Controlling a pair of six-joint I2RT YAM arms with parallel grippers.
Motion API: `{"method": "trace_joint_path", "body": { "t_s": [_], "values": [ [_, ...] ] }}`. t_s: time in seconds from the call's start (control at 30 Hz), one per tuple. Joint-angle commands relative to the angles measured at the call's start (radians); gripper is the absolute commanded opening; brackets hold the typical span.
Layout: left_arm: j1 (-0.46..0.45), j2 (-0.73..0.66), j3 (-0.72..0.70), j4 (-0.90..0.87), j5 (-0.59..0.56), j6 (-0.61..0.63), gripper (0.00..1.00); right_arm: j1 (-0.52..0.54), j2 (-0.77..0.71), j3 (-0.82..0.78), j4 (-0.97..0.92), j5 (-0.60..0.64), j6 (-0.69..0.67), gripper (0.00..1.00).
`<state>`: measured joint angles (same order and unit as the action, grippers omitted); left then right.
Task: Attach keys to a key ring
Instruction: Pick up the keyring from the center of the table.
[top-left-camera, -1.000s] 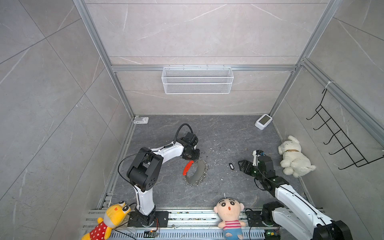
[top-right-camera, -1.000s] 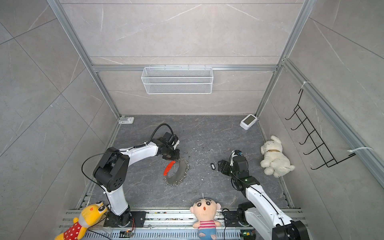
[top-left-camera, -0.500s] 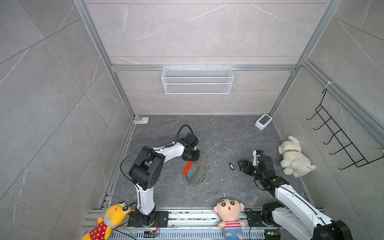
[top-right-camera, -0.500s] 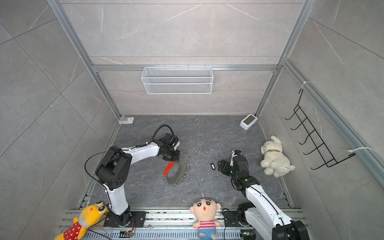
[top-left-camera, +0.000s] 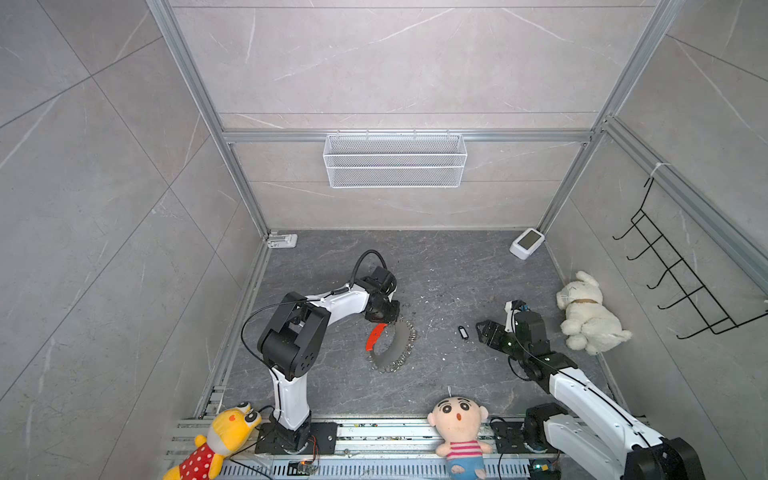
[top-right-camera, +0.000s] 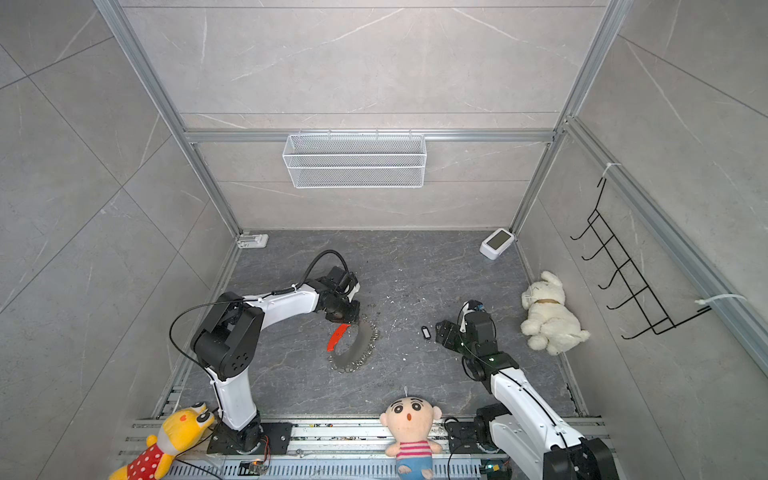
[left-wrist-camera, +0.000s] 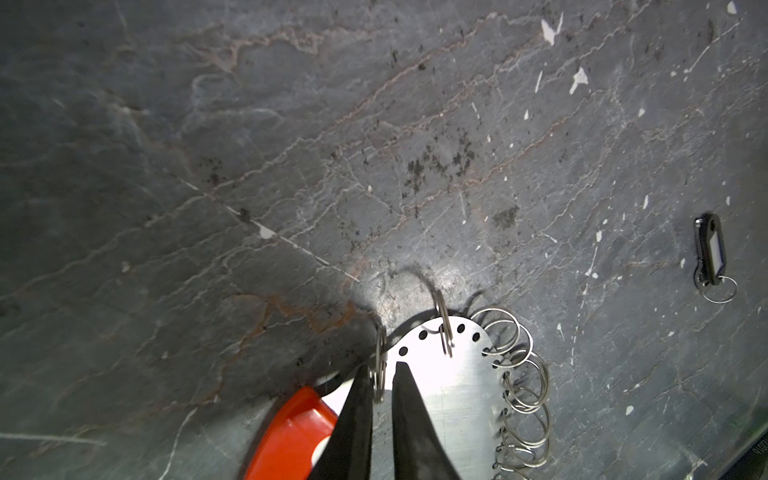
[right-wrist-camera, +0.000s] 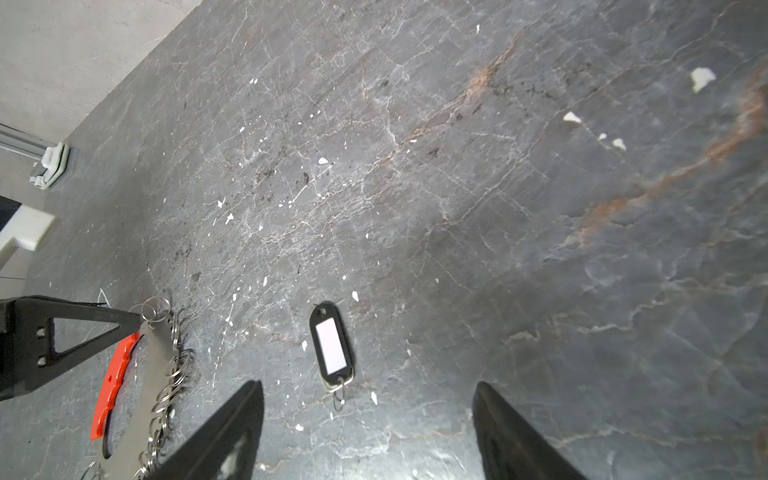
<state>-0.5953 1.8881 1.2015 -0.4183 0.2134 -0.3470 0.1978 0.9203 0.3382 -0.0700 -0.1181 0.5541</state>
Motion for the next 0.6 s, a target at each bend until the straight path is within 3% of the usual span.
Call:
{"method": "trace_joint_path", "body": {
  "t_s": [0.0, 0.57],
  "values": [
    [-0.003, 0.000, -0.004, -0.003, 0.024, 0.014, 0.17, 0.000, 0.005, 0.013, 0.007, -0.005, -0.012, 0.81],
    [-0.003, 0.014, -0.008, 0.001, 0.027, 0.011, 0.12, -0.001, 0.008, 0.015, 0.007, -0.005, -0.013, 0.81]
  ]
}}
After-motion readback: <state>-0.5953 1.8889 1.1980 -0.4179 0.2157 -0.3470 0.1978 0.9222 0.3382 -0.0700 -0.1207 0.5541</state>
